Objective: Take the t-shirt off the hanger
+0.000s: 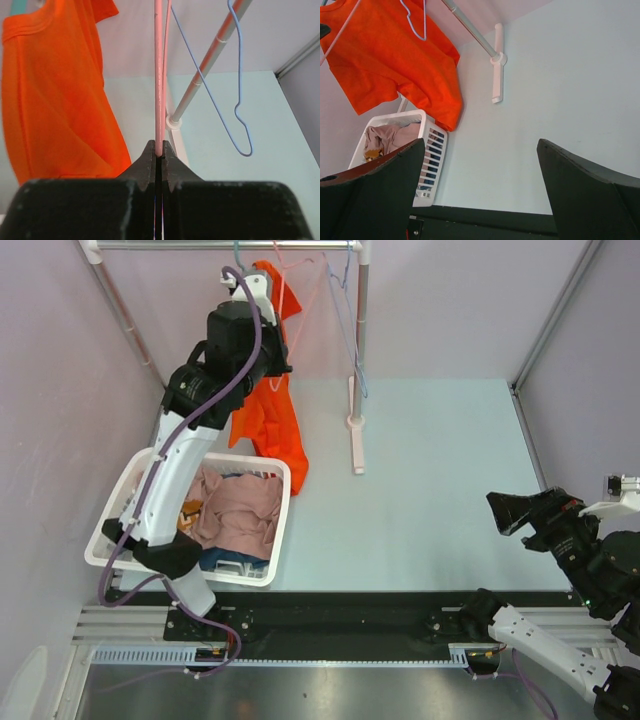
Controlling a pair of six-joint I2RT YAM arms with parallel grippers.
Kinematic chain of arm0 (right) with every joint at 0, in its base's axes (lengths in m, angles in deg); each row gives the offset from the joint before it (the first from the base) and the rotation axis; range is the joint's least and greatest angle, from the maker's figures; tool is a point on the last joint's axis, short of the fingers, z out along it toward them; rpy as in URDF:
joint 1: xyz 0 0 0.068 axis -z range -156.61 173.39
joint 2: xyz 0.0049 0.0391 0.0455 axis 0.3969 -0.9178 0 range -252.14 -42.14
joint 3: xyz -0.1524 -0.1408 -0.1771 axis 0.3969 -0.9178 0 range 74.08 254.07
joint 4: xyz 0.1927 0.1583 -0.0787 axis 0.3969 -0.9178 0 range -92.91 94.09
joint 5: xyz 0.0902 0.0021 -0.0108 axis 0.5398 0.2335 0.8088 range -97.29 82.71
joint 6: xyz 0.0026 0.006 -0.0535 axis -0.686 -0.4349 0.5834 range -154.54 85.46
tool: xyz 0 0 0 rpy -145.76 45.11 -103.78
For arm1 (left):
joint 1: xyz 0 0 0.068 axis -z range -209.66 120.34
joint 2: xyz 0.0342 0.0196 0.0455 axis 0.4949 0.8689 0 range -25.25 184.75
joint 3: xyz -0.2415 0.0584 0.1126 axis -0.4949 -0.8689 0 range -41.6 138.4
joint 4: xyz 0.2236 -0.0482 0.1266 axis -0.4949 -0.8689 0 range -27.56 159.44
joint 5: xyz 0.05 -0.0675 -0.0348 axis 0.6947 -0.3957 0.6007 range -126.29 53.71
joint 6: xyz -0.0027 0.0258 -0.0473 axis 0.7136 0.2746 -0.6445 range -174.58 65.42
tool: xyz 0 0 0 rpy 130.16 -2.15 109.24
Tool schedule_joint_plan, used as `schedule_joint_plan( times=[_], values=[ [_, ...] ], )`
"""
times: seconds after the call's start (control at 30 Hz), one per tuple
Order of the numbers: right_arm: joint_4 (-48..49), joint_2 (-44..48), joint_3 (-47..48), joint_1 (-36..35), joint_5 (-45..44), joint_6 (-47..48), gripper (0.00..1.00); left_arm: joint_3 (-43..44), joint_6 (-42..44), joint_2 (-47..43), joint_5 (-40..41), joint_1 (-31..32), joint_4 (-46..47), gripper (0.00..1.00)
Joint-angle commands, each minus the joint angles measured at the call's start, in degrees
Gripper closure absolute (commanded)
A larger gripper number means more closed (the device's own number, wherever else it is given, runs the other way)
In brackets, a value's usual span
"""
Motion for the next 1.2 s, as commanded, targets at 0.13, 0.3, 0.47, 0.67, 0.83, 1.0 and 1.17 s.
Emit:
schedule_joint_plan(
  times=[0.13,0.3,0.47,0.67,0.83,1.0,1.17],
  values=[
    [-0.7,0.7,0.8,0.0,-1.2,-1.4,0.0,-0.4,1.4,3.6,-6.3,-0.3,4.7,1.0],
    [-0.5,1.1,0.2,0.0,-1.5,-1.4,0.01,-2.1,0.8,6.3,-6.9,-0.1,4.4,1.0],
    [-0.4,1.2,-0.3,-0.1,-1.6,-1.2,0.01,-3.0,0.5,7.2,-7.7,0.4,3.9,1.0],
    [-0.3,1.3,-1.1,0.0,-2.0,-1.1,0.01,-7.5,1.2,1.8,-6.3,0.2,5.7,0.38],
    [0.0,1.3,-1.6,0.0,-2.1,-0.7,0.01,-10.6,2.9,-4.3,-6.1,-2.1,7.3,0.07],
    [0.8,1.2,-2.5,-0.1,-1.8,-0.7,0.01,-18.1,3.8,-13.4,-6.5,-7.0,15.0,0.0],
    [1.2,1.1,-3.0,-0.1,-1.4,-0.8,0.0,-29.0,-1.0,-19.9,-6.3,-13.0,25.9,0.0]
  ],
)
